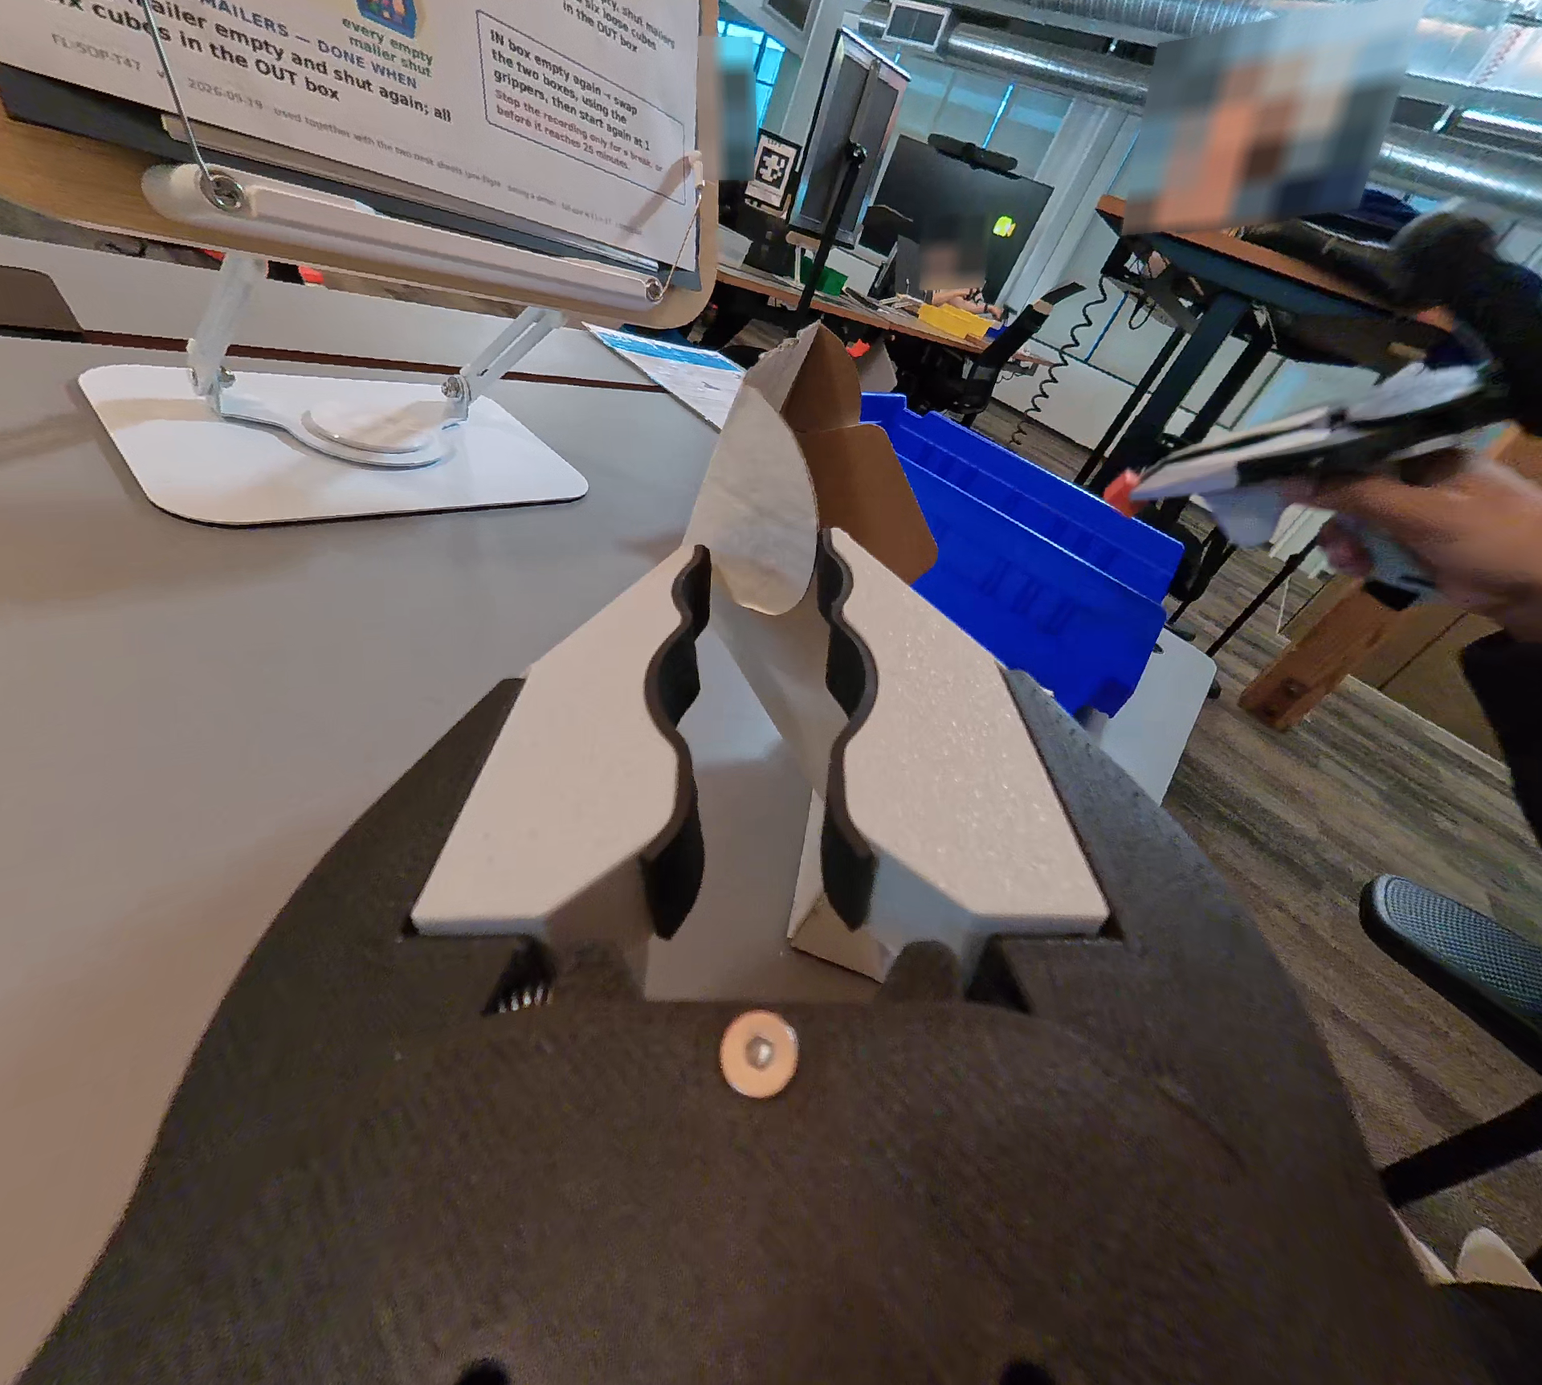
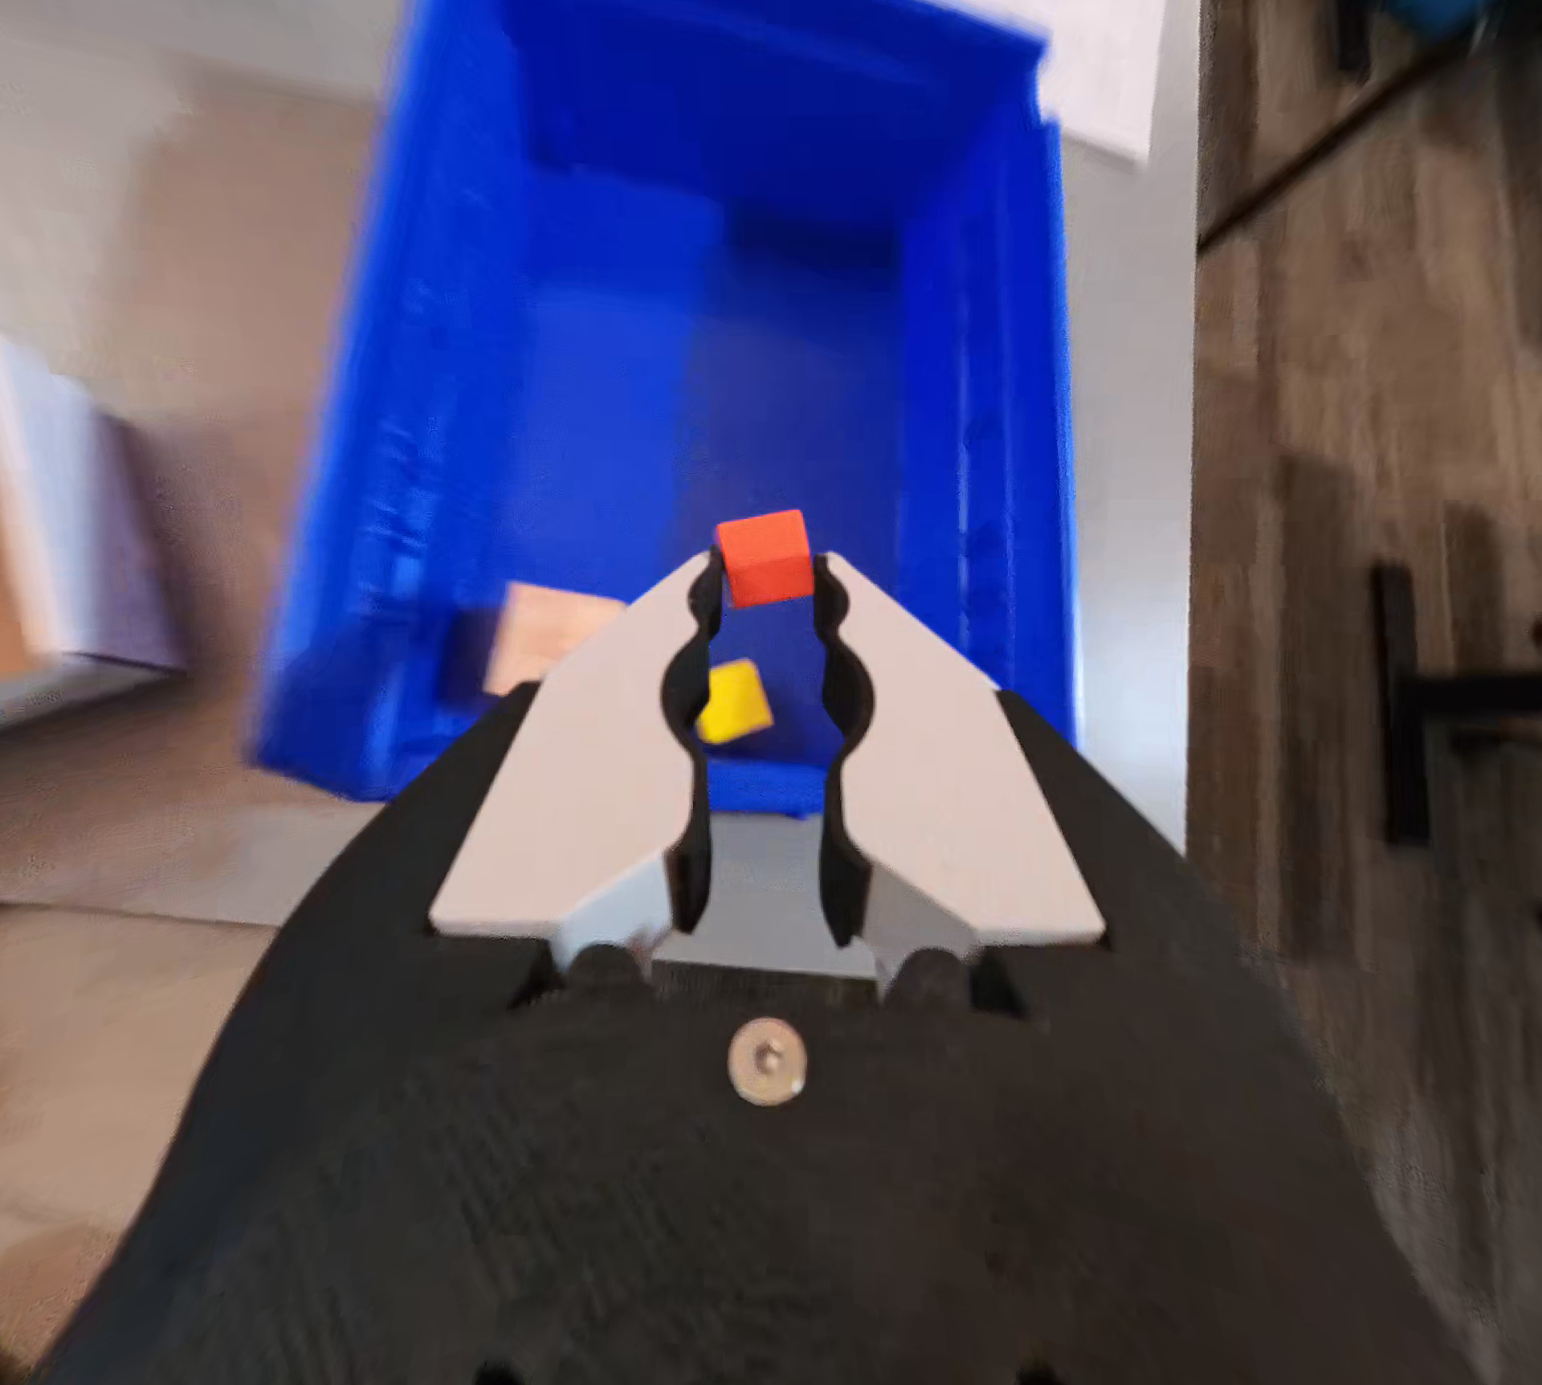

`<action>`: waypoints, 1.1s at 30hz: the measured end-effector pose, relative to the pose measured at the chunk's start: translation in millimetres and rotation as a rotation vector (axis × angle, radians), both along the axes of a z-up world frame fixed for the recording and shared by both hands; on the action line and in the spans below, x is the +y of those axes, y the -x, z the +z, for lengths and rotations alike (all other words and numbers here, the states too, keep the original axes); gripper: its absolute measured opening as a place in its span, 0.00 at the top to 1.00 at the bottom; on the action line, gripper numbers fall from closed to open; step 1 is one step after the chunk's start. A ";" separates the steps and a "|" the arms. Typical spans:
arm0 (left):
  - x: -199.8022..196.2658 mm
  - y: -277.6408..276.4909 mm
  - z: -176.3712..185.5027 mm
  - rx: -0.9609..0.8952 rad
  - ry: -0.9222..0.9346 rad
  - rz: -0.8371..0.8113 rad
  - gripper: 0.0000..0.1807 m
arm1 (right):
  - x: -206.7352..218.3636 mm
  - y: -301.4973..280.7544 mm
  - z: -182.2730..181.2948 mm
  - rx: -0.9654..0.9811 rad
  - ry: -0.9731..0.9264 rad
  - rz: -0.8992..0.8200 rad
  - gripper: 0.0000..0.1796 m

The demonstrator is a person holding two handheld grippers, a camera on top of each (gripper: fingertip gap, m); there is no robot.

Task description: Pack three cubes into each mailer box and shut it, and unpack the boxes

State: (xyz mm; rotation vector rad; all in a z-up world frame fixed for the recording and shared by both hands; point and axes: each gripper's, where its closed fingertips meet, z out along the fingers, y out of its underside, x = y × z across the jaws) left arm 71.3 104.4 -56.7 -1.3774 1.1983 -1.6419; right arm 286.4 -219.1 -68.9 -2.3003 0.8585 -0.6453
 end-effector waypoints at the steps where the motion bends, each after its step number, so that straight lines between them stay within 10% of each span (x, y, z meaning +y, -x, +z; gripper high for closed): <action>1: -0.8 0.0 -0.1 0.000 -0.001 -0.001 0.86 | -15.2 -9.0 -17.7 0.036 0.028 -0.036 0.88; 22: -3.3 0.5 2.7 -0.017 -0.017 -0.008 0.86 | -61.0 -26.0 -93.0 0.199 0.182 -0.139 0.88; 33: -1.3 0.4 2.9 -0.017 -0.017 -0.003 0.86 | -22.8 -11.3 -30.0 0.072 0.071 -0.031 0.82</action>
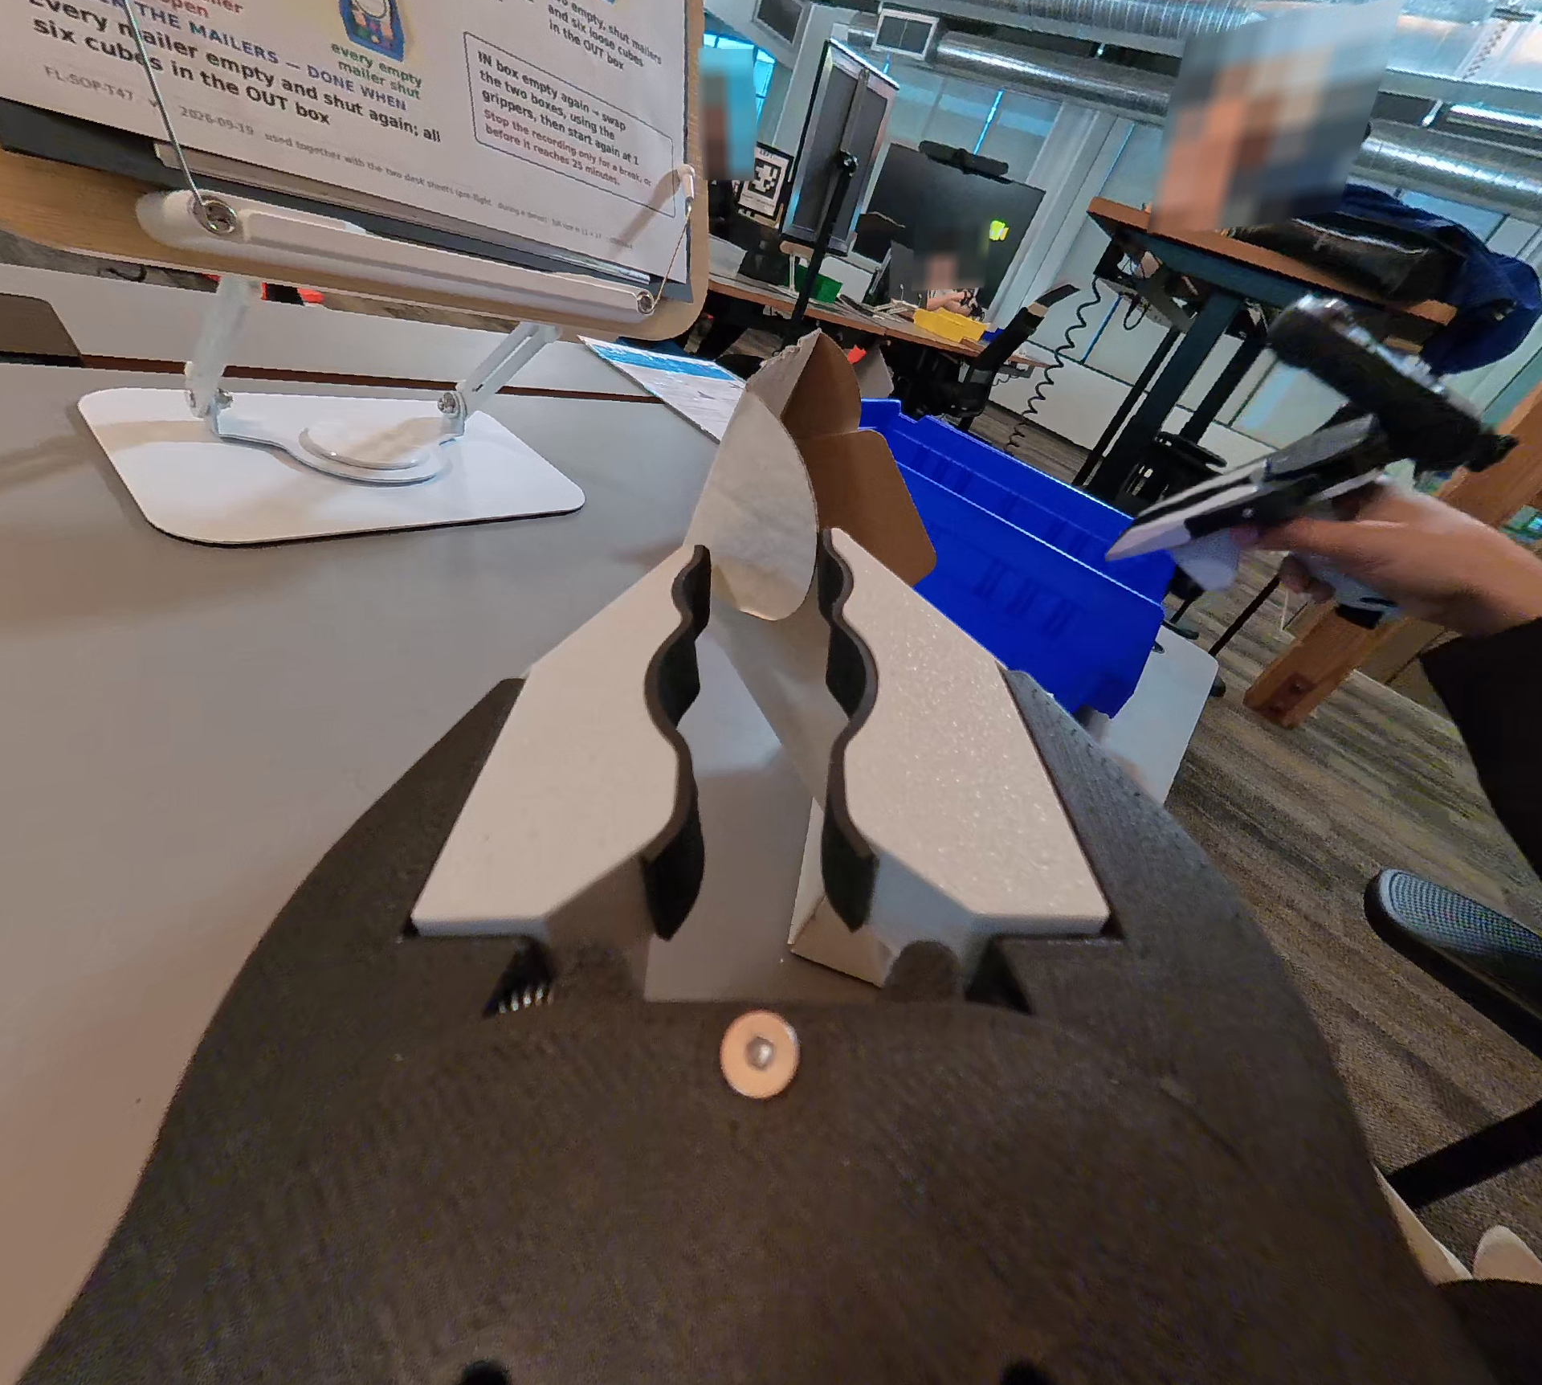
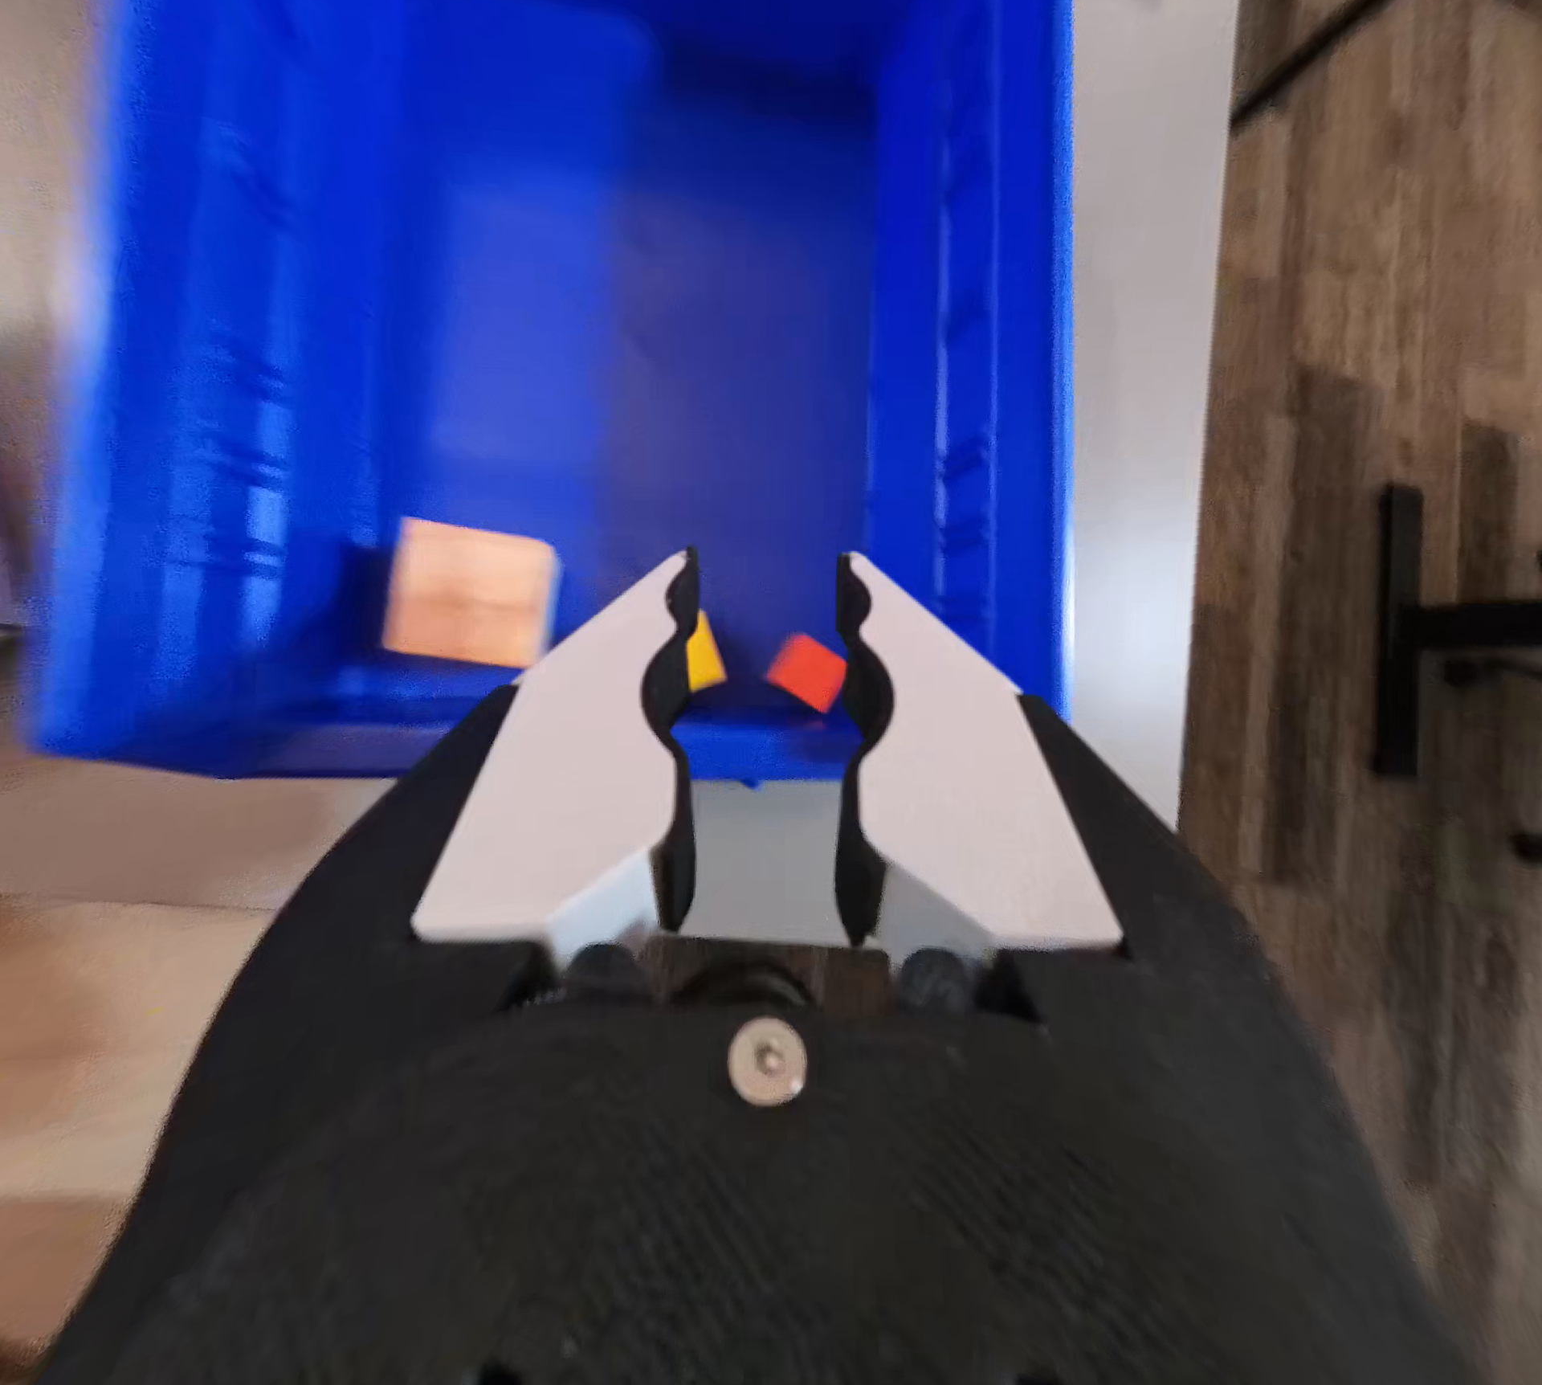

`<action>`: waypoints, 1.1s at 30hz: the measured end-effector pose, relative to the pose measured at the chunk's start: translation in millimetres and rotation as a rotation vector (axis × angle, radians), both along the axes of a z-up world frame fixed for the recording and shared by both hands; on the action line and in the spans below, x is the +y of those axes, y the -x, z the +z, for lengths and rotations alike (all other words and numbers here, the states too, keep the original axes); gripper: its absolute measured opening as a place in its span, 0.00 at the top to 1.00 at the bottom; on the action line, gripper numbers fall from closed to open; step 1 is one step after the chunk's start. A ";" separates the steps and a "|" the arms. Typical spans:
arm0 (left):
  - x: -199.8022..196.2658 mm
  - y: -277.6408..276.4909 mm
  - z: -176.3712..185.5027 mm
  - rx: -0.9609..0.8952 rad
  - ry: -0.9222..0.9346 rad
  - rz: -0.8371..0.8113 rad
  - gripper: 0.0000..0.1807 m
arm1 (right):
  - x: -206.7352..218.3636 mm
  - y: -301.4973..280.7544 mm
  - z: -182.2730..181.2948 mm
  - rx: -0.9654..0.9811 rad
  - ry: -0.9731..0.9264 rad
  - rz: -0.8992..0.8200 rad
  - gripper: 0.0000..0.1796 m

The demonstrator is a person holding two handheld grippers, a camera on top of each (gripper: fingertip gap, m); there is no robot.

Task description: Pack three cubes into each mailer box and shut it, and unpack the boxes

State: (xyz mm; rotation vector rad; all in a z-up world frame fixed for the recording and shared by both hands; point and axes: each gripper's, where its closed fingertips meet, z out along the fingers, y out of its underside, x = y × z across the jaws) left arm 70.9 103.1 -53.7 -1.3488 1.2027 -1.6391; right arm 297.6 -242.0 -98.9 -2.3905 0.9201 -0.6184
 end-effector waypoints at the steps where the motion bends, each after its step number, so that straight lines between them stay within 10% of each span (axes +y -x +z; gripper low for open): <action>1: 0.2 0.1 0.3 -0.001 0.000 0.000 0.86 | 17.4 6.7 14.2 -0.030 -0.053 0.053 0.82; 13: 27.2 11.4 1.0 0.024 -0.003 0.004 0.83 | 210.4 123.4 51.8 -0.184 -0.356 0.585 0.80; 21: -21.2 9.2 -27.3 0.145 -0.056 -0.215 0.80 | 231.9 126.4 1.4 -0.090 -0.353 0.578 0.74; 33: -38.8 7.4 -27.7 0.106 -0.440 -0.084 0.87 | 193.2 176.4 -26.0 0.095 -0.273 0.755 0.78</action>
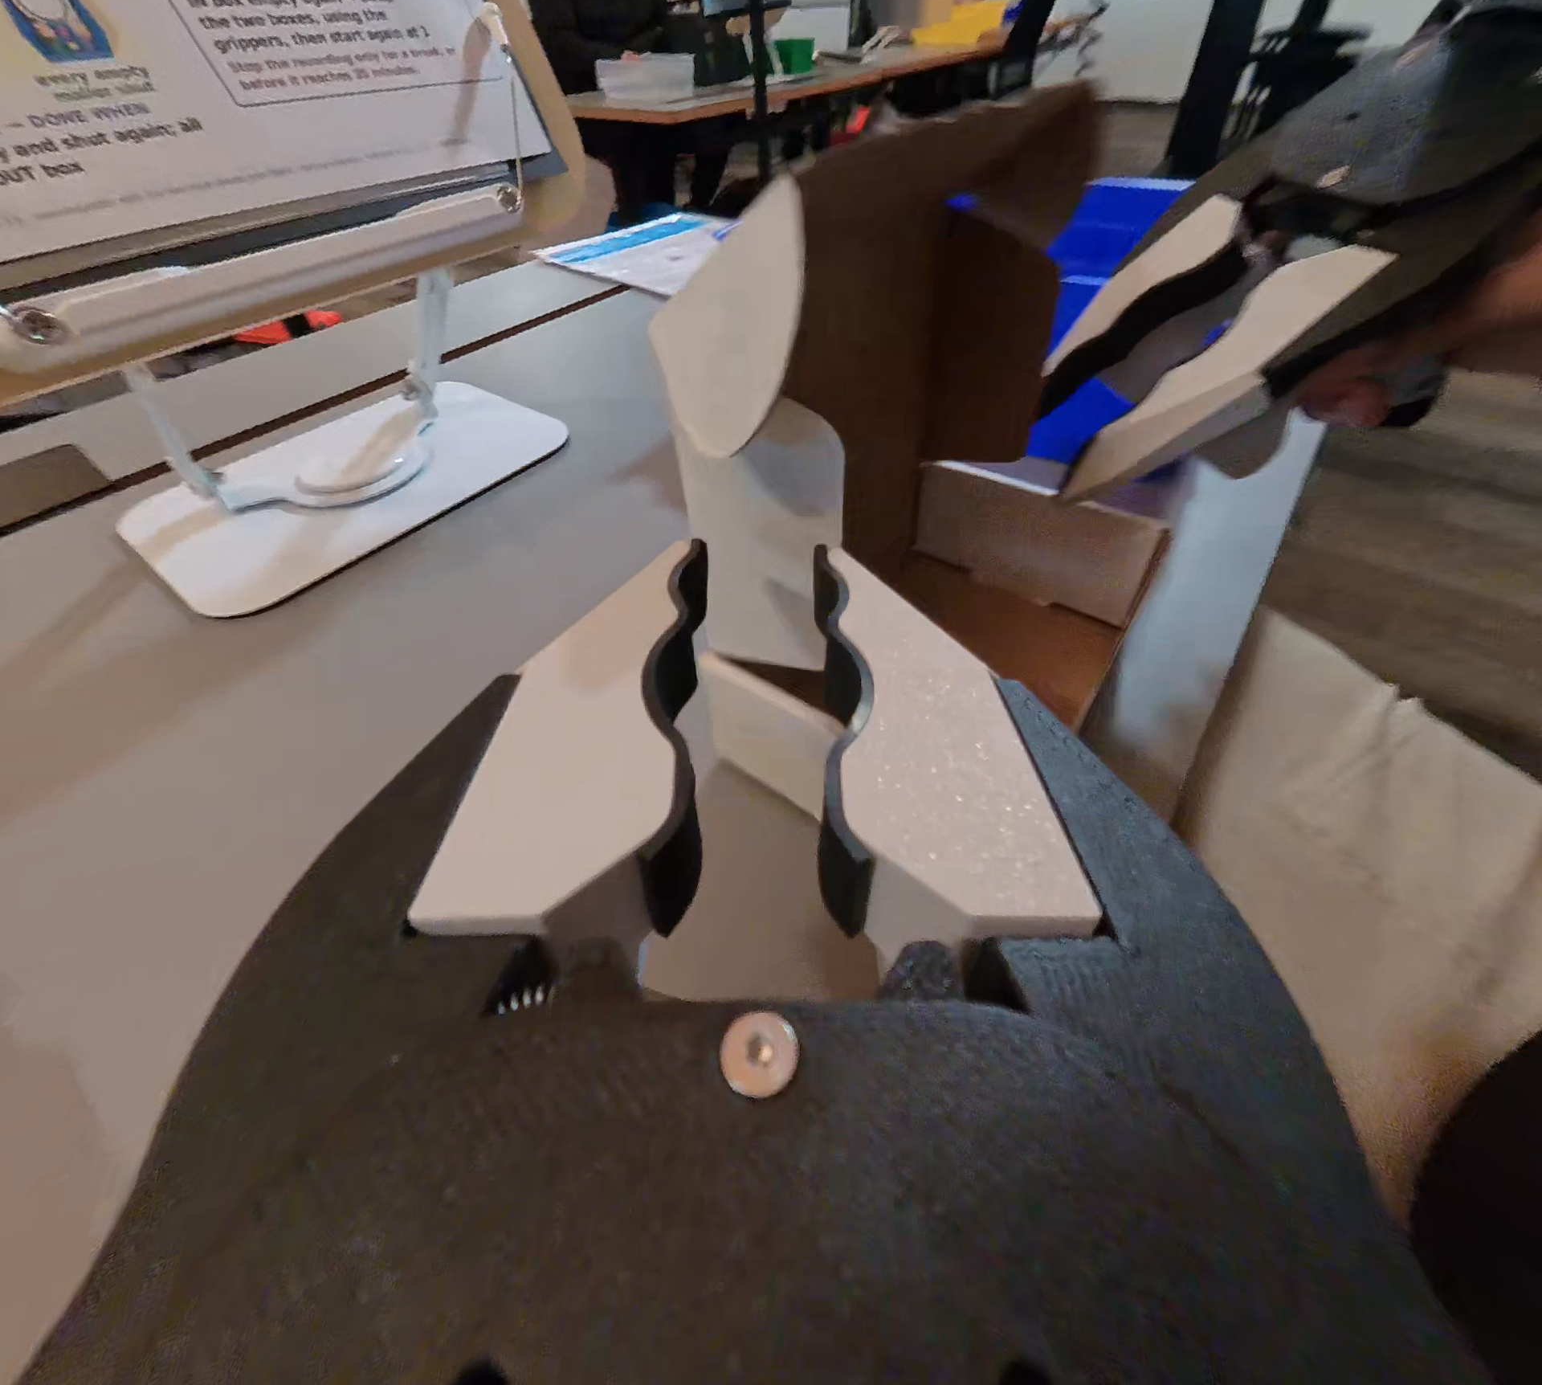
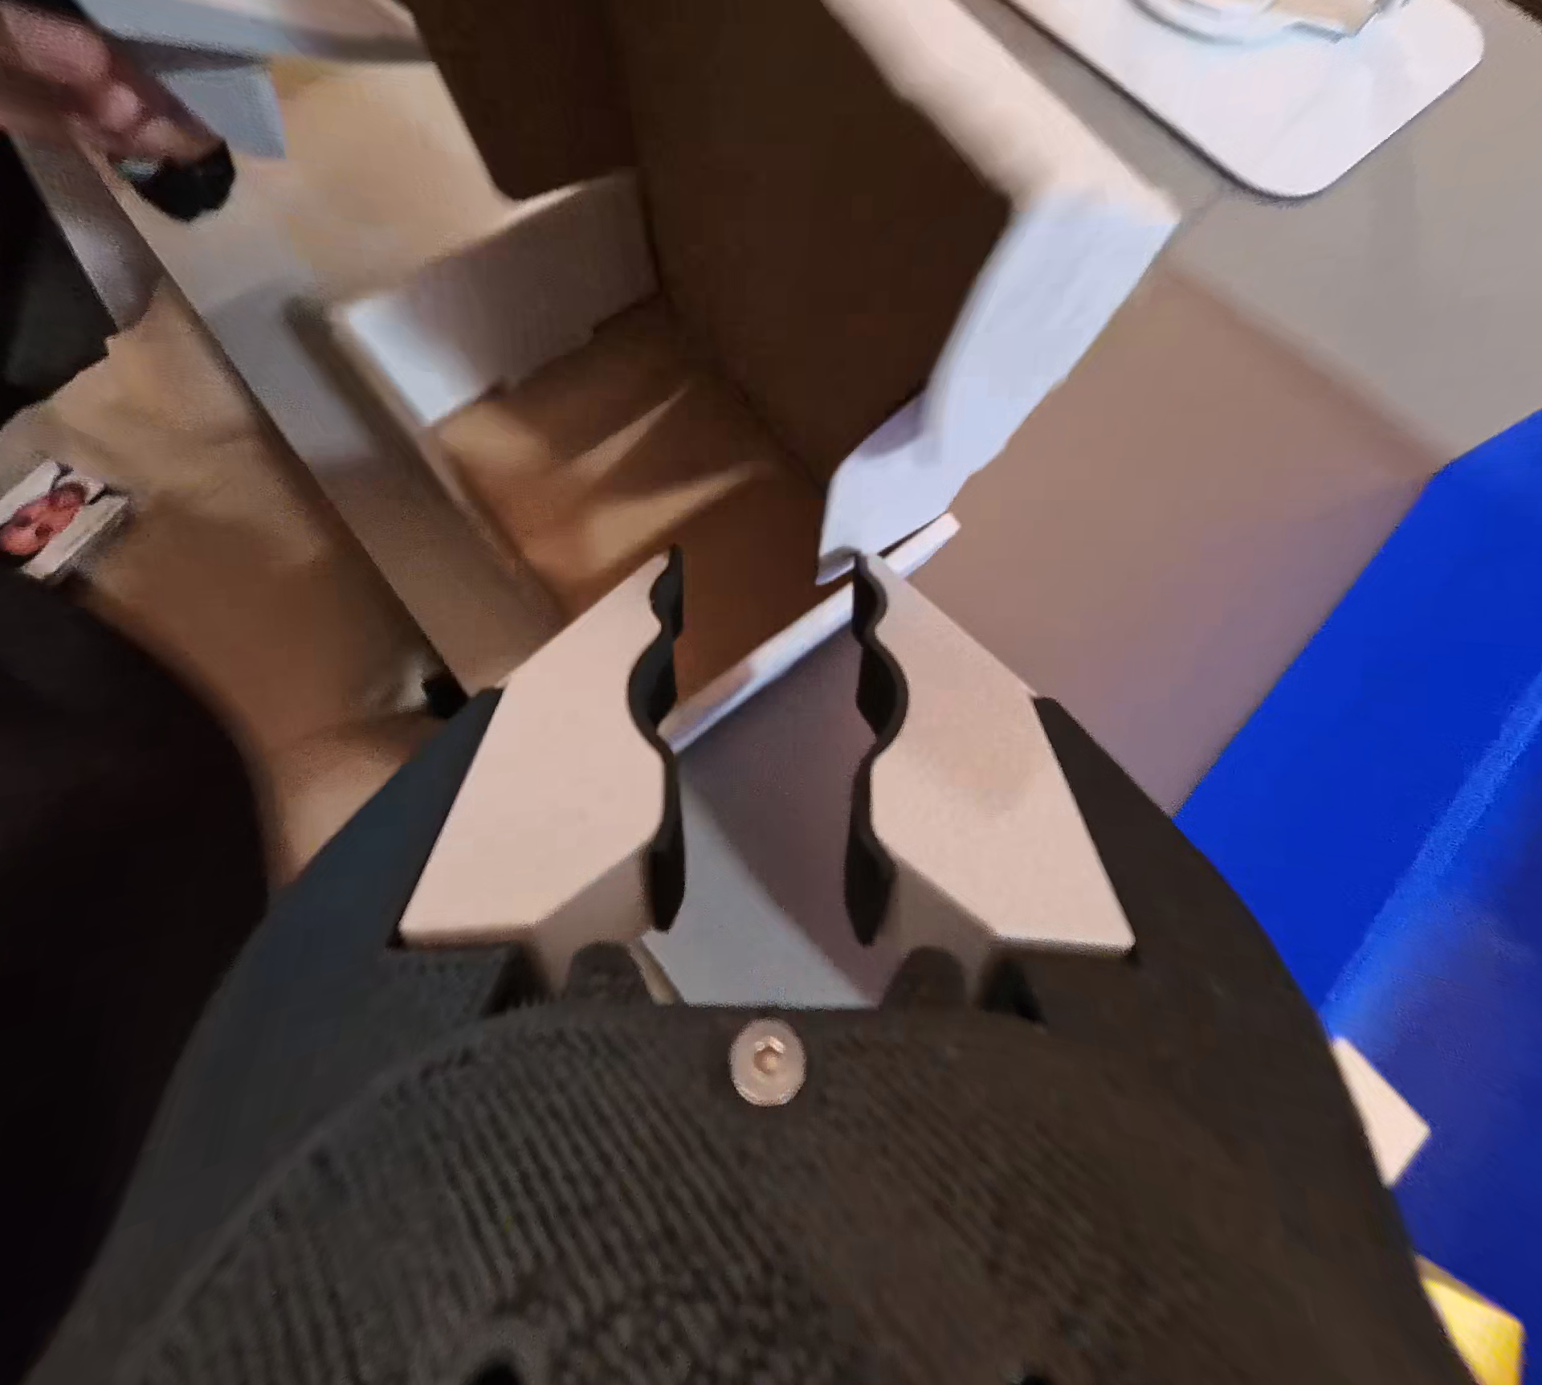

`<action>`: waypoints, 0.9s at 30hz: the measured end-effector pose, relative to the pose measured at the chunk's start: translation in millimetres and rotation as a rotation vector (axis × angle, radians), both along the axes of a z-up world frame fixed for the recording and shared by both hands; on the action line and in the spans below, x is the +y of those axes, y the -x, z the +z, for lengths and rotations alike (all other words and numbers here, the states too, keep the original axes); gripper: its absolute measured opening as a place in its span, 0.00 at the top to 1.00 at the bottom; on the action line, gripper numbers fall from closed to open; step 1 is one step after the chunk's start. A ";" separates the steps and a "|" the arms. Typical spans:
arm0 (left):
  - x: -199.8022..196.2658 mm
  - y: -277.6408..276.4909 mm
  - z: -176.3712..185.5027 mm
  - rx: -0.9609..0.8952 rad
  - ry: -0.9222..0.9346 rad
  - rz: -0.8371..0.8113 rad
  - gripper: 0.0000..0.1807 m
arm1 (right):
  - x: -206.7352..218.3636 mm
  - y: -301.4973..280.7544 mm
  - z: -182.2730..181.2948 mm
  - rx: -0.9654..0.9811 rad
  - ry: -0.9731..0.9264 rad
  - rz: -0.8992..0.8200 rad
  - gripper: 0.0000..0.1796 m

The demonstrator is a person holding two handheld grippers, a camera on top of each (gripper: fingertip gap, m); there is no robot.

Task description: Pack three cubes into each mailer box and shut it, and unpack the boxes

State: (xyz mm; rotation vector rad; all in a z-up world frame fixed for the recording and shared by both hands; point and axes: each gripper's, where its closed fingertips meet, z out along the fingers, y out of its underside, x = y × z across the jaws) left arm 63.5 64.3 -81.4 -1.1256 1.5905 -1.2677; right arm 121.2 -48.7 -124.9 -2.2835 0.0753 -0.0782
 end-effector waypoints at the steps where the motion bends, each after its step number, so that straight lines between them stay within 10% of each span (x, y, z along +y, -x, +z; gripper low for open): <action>1: 2.6 1.0 -2.8 0.009 -0.026 0.012 0.87 | -2.7 2.6 -3.5 -0.005 0.012 0.000 0.78; 15: -13.1 27.5 1.0 -0.075 0.071 -0.061 0.83 | -12.5 6.0 25.6 -0.059 -0.326 -0.117 0.72; 27: -33.4 38.5 -26.9 0.055 -0.076 -0.144 0.81 | -12.0 23.7 -0.2 -0.073 -0.198 -0.047 0.69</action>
